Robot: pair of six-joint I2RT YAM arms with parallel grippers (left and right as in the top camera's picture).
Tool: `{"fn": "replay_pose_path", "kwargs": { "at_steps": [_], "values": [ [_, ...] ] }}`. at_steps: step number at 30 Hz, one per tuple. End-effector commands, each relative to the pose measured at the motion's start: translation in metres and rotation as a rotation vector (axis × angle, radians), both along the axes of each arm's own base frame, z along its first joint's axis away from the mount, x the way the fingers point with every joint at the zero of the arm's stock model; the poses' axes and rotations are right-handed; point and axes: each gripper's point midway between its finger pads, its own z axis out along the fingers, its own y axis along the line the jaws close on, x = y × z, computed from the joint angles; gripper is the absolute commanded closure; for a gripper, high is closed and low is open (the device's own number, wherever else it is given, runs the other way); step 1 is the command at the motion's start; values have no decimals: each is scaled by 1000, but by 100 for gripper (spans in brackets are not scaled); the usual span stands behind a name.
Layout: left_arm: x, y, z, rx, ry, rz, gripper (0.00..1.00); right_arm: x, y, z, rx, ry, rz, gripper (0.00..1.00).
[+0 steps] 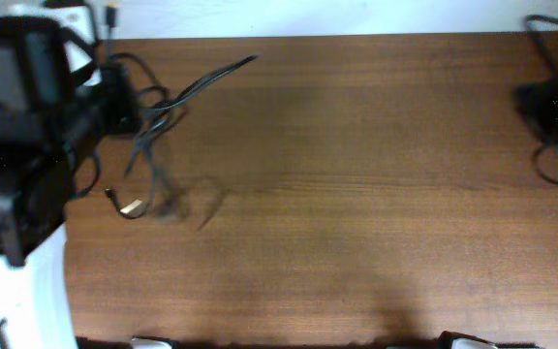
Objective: Untangle cables
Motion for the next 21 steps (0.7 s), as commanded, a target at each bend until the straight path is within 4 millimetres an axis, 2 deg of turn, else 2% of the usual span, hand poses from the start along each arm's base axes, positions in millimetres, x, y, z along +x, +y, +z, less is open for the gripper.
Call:
{"fn": "replay_pose_path", "kwargs": {
  "at_steps": [1,5,7,10,15,18,21],
  "values": [
    [11,-35,1,-43,-16,-101,100,-8,56,10,-16,-33,159,96],
    [19,-60,-2,-43,-15,-163,100,-11,102,11,-52,-50,245,96],
    [21,-79,-6,-42,-5,-213,100,-16,133,8,-90,-53,300,96],
    [22,-91,-11,-39,9,-242,100,-18,156,3,-142,-55,339,96],
    [29,-119,-30,-26,63,-302,100,-21,178,-5,-189,-49,377,96],
    [35,-131,-42,-15,95,-324,100,-21,181,-7,-197,-45,370,96],
    [41,-134,-50,-8,111,-323,100,-21,180,-7,-198,-44,370,96]
  ]
}}
